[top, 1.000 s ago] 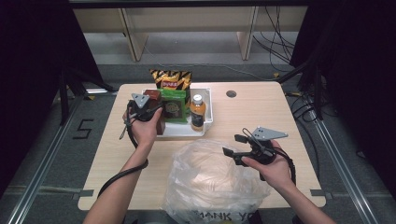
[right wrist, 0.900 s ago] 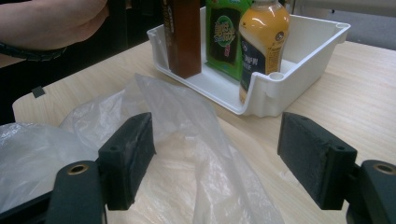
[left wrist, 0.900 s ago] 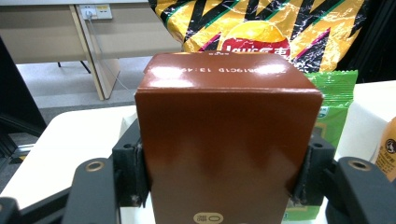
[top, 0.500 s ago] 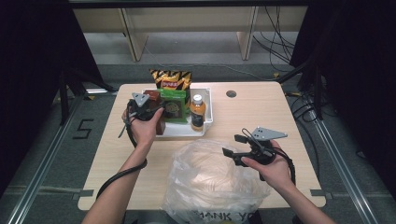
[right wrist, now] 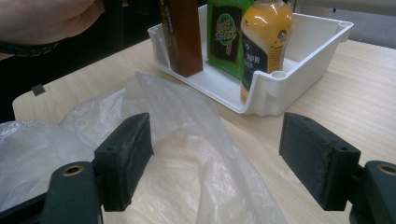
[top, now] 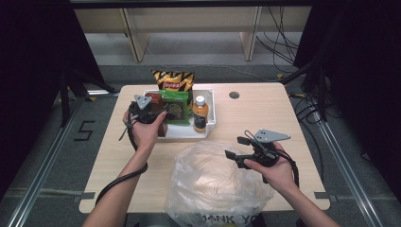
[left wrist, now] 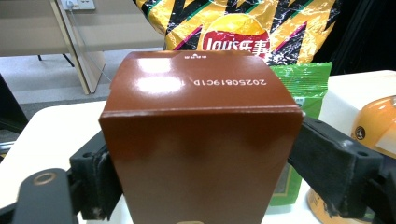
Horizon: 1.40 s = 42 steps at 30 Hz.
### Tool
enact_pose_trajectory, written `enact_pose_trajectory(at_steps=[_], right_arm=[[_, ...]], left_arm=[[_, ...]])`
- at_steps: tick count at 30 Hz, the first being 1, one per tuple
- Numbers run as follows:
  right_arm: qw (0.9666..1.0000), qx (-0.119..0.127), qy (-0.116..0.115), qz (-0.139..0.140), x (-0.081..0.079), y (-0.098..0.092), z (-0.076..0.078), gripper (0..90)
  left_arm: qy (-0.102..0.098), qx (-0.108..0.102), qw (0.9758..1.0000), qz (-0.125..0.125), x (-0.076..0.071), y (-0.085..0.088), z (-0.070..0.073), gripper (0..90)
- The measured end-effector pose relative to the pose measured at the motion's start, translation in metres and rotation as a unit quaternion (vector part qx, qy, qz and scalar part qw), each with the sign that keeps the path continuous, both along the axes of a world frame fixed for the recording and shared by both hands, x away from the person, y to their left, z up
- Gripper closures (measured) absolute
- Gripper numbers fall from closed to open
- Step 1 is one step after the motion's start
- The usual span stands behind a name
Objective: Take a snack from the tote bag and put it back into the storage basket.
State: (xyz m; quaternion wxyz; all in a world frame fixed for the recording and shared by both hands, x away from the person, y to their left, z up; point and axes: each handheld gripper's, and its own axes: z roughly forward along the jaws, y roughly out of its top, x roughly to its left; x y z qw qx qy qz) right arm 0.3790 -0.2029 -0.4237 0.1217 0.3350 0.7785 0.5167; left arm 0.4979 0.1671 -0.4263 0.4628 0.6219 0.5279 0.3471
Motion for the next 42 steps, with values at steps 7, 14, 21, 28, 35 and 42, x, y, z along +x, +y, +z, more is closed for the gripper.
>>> enact_pose_trajectory(at_steps=[7,14,21,28,35,42], right_arm=[[1.0000,-0.005,-0.006,0.002,0.002,-0.001,0.000,25.7],[0.9998,-0.011,-0.015,-0.002,0.002,-0.001,-0.001,25.4],[0.9999,-0.005,-0.009,0.002,0.002,0.000,-0.001,25.5],[1.0000,-0.004,-0.009,0.001,0.002,0.000,-0.001,25.4],[1.0000,-0.004,0.000,0.001,0.000,0.002,-0.001,25.4],[1.0000,-0.008,0.000,0.000,0.000,0.001,-0.001,25.3]], left_arm=[[-0.002,0.001,1.0000,-0.010,-0.003,0.001,0.001,14.5],[-0.005,-0.004,0.9999,-0.013,-0.004,0.000,0.003,14.0],[-0.006,-0.005,0.9999,-0.015,-0.006,0.000,0.004,13.7],[-0.003,-0.005,0.9998,-0.019,-0.011,0.002,0.002,14.0],[-0.007,-0.005,0.9997,-0.022,-0.014,0.002,0.003,14.0],[-0.007,-0.006,0.9996,-0.025,-0.019,0.003,0.006,14.1]])
